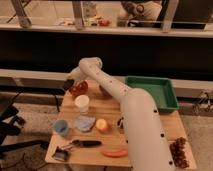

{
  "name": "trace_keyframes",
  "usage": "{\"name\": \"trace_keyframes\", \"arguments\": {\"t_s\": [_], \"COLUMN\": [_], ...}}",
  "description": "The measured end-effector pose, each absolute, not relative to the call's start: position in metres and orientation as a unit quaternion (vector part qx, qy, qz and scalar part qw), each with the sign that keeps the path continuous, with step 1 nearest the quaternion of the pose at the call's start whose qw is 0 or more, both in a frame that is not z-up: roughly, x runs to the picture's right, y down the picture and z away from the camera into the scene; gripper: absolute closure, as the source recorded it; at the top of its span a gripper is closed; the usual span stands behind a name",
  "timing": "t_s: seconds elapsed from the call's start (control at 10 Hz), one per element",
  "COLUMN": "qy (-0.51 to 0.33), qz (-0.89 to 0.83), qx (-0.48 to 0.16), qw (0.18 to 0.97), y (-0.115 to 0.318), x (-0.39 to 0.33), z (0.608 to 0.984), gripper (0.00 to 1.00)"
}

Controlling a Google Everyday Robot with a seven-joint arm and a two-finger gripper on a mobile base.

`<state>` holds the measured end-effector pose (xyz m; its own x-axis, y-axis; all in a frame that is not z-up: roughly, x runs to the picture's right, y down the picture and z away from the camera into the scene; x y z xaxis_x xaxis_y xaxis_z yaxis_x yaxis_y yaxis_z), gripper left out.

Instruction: Wipe red bowl with eraser

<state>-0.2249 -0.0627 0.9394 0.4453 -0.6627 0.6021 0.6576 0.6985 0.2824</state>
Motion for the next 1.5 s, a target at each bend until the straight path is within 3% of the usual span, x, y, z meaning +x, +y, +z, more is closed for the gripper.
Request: {"name": "trace_keyframes", "arguments": {"t_s": [0.8,1.5], "qy": [-0.37,-0.329], "qz": [-0.342,-0.352], "qx": [-0.029,-0.032], "qw": [0.863,0.875], "y": [-0.034,-0.038], "x": [-0.185,-0.164], "z": [0.905,0.94], "gripper": [0.99,0.99]}}
